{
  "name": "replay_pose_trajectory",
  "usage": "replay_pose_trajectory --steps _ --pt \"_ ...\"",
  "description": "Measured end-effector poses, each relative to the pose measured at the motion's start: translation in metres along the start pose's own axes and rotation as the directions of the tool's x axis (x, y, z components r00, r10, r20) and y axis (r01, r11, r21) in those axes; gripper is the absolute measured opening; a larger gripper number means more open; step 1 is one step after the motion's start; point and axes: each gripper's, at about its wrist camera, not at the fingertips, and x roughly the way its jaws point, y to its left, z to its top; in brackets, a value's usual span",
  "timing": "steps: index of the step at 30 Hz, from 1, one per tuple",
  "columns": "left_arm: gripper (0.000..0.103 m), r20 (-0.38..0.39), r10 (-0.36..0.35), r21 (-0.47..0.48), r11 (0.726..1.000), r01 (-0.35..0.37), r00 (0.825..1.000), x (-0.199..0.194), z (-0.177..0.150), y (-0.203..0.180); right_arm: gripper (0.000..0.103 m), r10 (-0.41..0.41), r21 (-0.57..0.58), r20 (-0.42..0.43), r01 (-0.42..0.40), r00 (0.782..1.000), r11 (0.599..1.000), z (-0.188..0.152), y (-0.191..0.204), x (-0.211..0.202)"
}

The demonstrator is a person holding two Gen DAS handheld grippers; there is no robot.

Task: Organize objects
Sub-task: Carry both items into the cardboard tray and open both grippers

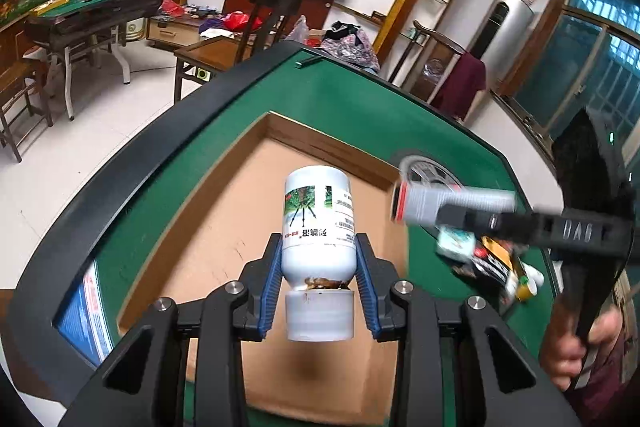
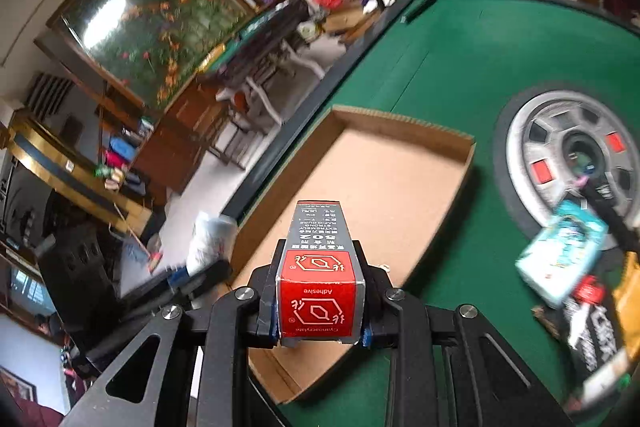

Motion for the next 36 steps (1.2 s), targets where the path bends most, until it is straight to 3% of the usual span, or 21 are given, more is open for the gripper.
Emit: replay_pose_trajectory --steps 8,13,23,27,29,32,33,36 --pt "0.033 -0.041 0.040 -0.002 0.999 -0.040 0.998 0.049 0.019 0.021 0.031 -0.011 0.087 -0.096 0.020 0.995 0.996 0.005 -0.033 0.046" --pt "0.033 -0.090 0.037 0.007 0.999 -0.037 0.995 0.081 0.024 0.020 0.031 -0.068 0.148 -0.112 0.084 0.991 0.985 0.014 -0.054 0.064" --pt "0.033 -0.197 0.040 0.024 0.999 -0.036 0.980 0.139 0.034 -0.003 0.031 -0.226 0.075 -0.072 0.231 0.972 0.970 0.038 -0.051 0.067" --pt "0.034 -0.211 0.040 -0.005 0.999 -0.042 0.977 0.149 0.034 -0.006 0.031 -0.247 0.069 -0.066 0.251 0.967 0.965 0.046 -0.051 0.073" --pt "0.035 -0.207 0.026 -0.031 0.999 -0.033 0.978 0.150 0.035 -0.005 0.031 -0.296 0.046 -0.033 0.297 0.955 0.954 0.050 -0.049 0.073" --pt "0.049 -0.205 0.018 -0.053 0.998 -0.029 0.979 0.153 0.035 -0.003 0.031 -0.429 -0.014 0.030 0.429 0.903 0.903 0.053 -0.042 0.076" --pt "0.049 -0.210 0.013 -0.059 0.998 -0.026 0.978 0.154 0.034 -0.003 0.031 -0.457 -0.032 0.039 0.458 0.889 0.888 0.053 -0.041 0.077" --pt "0.053 -0.215 0.000 -0.078 0.997 -0.018 0.977 0.155 0.034 0.000 0.032 -0.485 -0.030 0.022 0.485 0.874 0.874 0.053 -0.045 0.083"
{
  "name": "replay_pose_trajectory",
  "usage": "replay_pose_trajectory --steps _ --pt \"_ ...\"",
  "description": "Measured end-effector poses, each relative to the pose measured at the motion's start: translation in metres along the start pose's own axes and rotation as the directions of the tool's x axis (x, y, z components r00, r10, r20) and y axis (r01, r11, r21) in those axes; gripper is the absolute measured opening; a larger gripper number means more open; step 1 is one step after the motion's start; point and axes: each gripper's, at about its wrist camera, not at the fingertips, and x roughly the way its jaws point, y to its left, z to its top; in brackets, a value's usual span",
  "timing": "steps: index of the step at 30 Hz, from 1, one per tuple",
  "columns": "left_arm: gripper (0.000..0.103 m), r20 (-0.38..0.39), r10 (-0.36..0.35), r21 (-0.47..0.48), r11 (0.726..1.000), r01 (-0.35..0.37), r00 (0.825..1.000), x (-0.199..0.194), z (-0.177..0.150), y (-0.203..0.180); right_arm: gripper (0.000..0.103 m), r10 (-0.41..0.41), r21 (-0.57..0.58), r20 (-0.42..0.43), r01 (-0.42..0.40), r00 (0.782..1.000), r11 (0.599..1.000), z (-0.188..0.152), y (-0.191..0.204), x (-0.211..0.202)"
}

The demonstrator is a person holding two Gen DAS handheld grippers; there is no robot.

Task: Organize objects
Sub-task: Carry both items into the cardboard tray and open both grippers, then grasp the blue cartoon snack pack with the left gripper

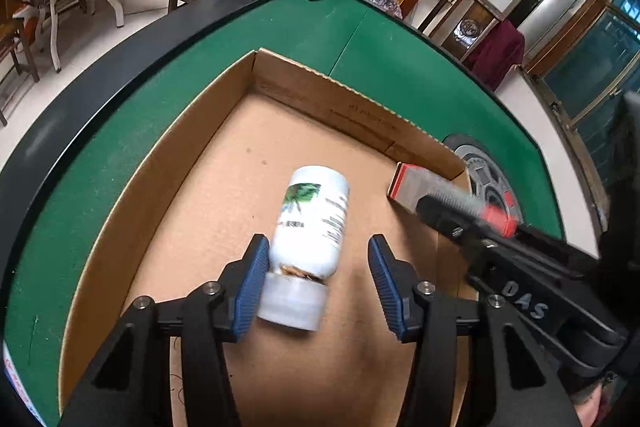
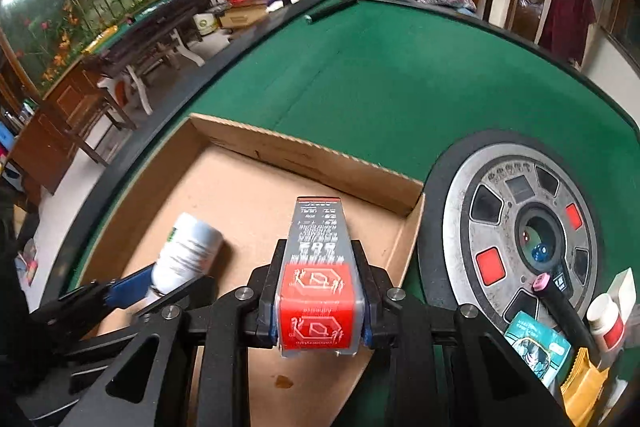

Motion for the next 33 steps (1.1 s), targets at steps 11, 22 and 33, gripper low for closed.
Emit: replay_pose_trajectory --steps 11,22,33 --pt "0.070 0.015 0.026 -0.011 1.000 -0.026 1.000 -0.011 -0.012 0.002 0.078 0.088 0.100 0.075 -0.095 0.993 0.990 -0.020 -0.017 -0.034" --pt "0.074 -0.032 0.117 0.118 0.987 -0.112 0.993 -0.008 -0.021 -0.019 0.079 0.109 0.188 0.132 -0.132 0.985 0.973 -0.071 -0.053 -0.093" --pt "0.086 0.093 -0.013 0.091 0.996 0.004 0.996 -0.063 -0.016 -0.064 0.090 -0.093 0.331 0.317 -0.018 0.944 0.944 -0.128 -0.144 -0.202"
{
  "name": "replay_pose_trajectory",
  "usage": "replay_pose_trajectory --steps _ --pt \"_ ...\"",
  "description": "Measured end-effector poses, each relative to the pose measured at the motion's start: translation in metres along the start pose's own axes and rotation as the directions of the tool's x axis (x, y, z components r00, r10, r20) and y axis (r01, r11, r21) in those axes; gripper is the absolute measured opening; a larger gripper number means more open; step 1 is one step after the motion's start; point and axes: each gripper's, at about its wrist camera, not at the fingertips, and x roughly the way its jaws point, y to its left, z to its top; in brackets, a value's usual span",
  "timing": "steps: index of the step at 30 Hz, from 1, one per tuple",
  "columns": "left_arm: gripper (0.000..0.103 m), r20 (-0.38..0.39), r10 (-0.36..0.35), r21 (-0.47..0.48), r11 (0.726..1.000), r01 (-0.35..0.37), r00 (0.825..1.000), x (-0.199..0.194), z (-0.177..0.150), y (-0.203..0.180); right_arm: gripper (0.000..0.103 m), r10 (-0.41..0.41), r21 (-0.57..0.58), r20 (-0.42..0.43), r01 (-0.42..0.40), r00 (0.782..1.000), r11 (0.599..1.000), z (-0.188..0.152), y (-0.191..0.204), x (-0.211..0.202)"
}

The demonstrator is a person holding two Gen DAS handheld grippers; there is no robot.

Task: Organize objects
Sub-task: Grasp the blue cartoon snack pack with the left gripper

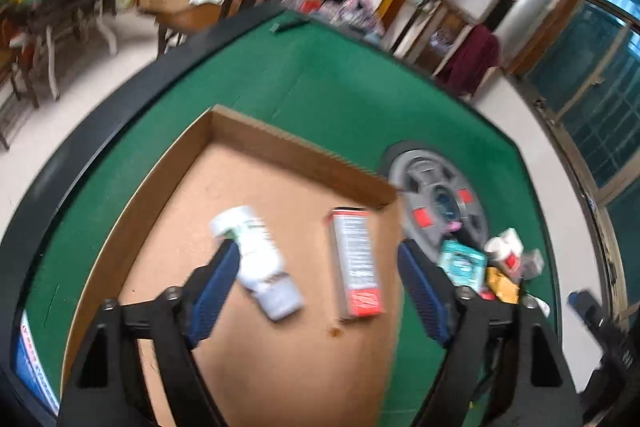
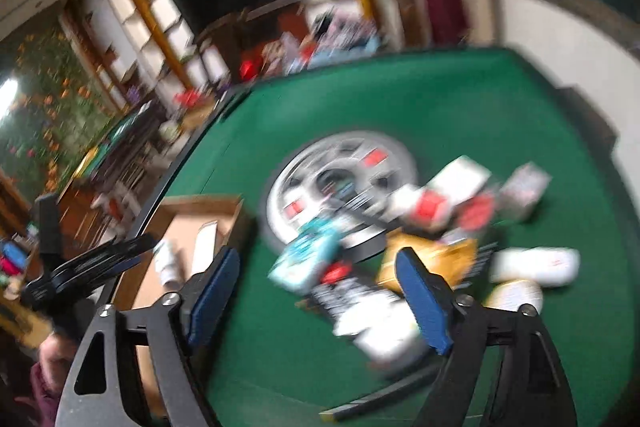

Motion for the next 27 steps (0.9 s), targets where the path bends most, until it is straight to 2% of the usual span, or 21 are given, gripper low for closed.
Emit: replay_pose_trajectory --steps 2,3,4,5,6,8,9,10,13,16,17,19,21,25,27 --pt "0.087 0.026 -0.014 0.055 0.998 0.013 1.000 -0.009 -0.006 -0.021 0.101 -0.070 0.009 0.149 0.069 0.986 0.998 -0.004 -0.019 -0.028" --pt "0.087 0.032 -0.023 0.099 0.995 0.019 0.999 -0.010 -0.010 -0.036 0.103 -0.092 0.029 0.229 0.087 0.969 0.996 -0.007 -0.030 -0.039" --pt "0.087 0.033 -0.031 0.144 0.989 0.026 0.999 -0.009 -0.016 -0.051 0.103 -0.073 0.062 0.297 0.057 0.952 0.996 -0.012 -0.044 -0.047" --pt "0.087 0.026 -0.038 0.176 0.984 0.032 0.999 -0.006 -0.020 -0.061 0.103 -0.037 0.107 0.314 0.004 0.949 0.994 -0.014 -0.062 -0.048" --pt "0.087 0.016 -0.041 0.197 0.980 0.038 0.999 -0.002 -0.024 -0.069 0.103 -0.037 0.169 0.281 -0.011 0.959 0.986 -0.013 -0.079 -0.042" --pt "0.087 -0.023 -0.032 0.219 0.975 0.037 0.999 0.011 -0.034 -0.085 0.103 -0.040 0.303 0.119 0.002 0.992 0.953 -0.011 -0.116 -0.015" --pt "0.087 -0.037 -0.028 0.218 0.975 0.036 0.999 0.015 -0.037 -0.088 0.103 -0.001 0.350 0.053 -0.018 0.999 0.937 -0.012 -0.134 0.000" --pt "0.087 -0.050 -0.025 0.217 0.976 0.035 0.998 0.021 -0.039 -0.091 0.103 0.005 0.367 0.030 -0.015 1.000 0.930 -0.013 -0.143 0.008" --pt "0.087 -0.080 0.004 0.224 0.975 0.015 0.997 0.039 -0.046 -0.104 0.103 -0.061 0.364 0.034 0.044 0.998 0.930 -0.019 -0.163 0.019" --pt "0.087 -0.109 0.040 0.230 0.973 -0.014 0.993 0.059 -0.050 -0.115 0.103 -0.089 0.359 0.066 0.060 0.994 0.931 -0.022 -0.175 0.023" --pt "0.087 -0.128 0.056 0.228 0.973 -0.025 0.990 0.068 -0.050 -0.118 0.103 -0.081 0.374 0.048 0.057 0.996 0.926 -0.022 -0.180 0.027" --pt "0.087 -0.154 0.066 0.224 0.974 -0.030 0.986 0.081 -0.050 -0.121 0.103 -0.013 0.402 0.032 -0.001 0.999 0.916 -0.022 -0.187 0.034" --pt "0.087 -0.176 0.085 0.236 0.971 -0.042 0.981 0.096 -0.051 -0.126 0.103 -0.012 0.386 0.013 0.006 1.000 0.922 -0.021 -0.186 0.036" --pt "0.087 -0.166 0.143 0.283 0.955 -0.092 0.976 0.119 -0.053 -0.138 0.103 0.031 0.388 -0.001 -0.028 1.000 0.921 -0.024 -0.179 0.043" --pt "0.087 -0.156 0.144 0.309 0.947 -0.090 0.977 0.124 -0.053 -0.143 0.103 0.034 0.390 -0.007 -0.028 0.999 0.920 -0.025 -0.179 0.047"
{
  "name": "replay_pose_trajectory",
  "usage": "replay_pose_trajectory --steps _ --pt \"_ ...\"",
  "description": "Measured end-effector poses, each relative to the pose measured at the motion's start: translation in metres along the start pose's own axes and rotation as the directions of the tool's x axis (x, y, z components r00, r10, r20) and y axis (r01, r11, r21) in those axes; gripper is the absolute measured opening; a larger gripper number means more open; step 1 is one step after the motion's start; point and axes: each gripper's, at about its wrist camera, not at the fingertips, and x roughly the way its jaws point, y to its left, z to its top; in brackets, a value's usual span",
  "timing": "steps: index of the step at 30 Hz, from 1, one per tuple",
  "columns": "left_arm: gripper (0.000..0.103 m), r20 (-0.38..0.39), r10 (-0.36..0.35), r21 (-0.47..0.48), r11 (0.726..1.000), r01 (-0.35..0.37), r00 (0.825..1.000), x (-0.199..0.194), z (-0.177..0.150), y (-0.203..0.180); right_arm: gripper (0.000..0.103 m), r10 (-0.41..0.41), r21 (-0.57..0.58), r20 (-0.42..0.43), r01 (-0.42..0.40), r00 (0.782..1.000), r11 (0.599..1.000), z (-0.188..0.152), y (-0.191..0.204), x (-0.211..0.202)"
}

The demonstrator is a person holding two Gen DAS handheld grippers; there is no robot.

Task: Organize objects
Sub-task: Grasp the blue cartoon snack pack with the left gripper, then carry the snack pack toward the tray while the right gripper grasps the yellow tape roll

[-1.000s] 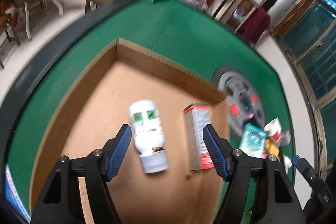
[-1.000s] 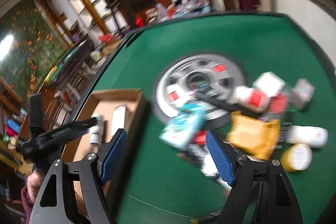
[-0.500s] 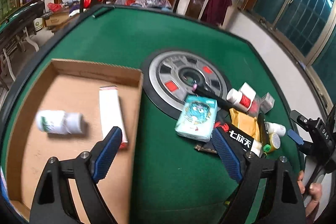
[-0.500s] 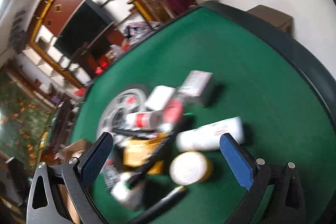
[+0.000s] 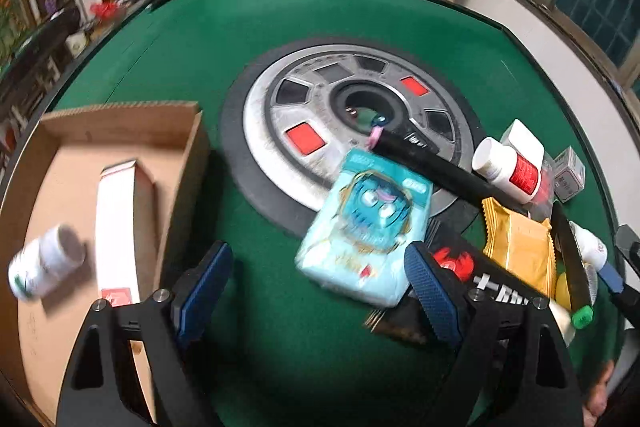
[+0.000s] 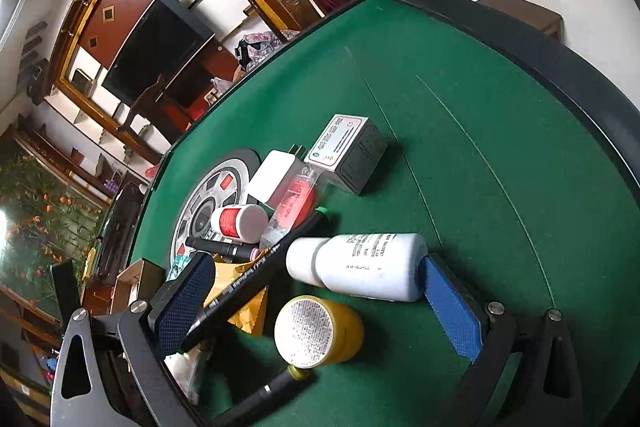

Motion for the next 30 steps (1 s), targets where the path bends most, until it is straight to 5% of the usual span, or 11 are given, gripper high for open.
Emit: replay_pose_trajectory --steps 4,5,7,9,14,20,30 --pt "0.087 0.007 0.036 0.068 0.997 -0.036 0.999 0.012 0.003 -0.015 0.103 0.009 0.011 -0.001 -0.009 1.000 1.000 -0.002 -0.004 0.005" --pt "0.079 0.017 0.030 0.088 0.996 -0.031 0.999 0.012 0.002 -0.017 0.103 0.007 0.010 0.001 -0.007 1.000 1.000 -0.003 -0.005 0.005" --pt "0.048 0.034 0.039 0.117 0.992 -0.042 0.999 0.011 0.004 -0.020 0.103 0.000 0.005 0.009 0.000 1.000 1.000 -0.004 -0.004 0.004" --pt "0.043 0.032 0.004 0.108 0.994 -0.007 0.999 0.009 0.003 -0.019 0.103 -0.009 -0.002 0.015 0.009 1.000 1.000 -0.004 -0.003 0.003" --pt "0.041 0.053 -0.060 0.065 0.996 0.057 0.997 -0.012 0.001 -0.007 0.103 -0.017 -0.015 0.012 0.017 1.000 1.000 -0.006 -0.003 0.005" --pt "0.042 0.149 -0.174 0.017 0.985 0.173 0.973 -0.073 -0.011 0.006 0.103 -0.046 -0.043 0.032 0.047 0.998 0.998 -0.007 0.000 0.004" --pt "0.043 0.262 -0.198 0.027 0.980 0.198 0.945 -0.140 -0.064 0.042 0.103 -0.103 -0.114 0.047 0.108 0.994 0.988 -0.013 0.004 -0.007"
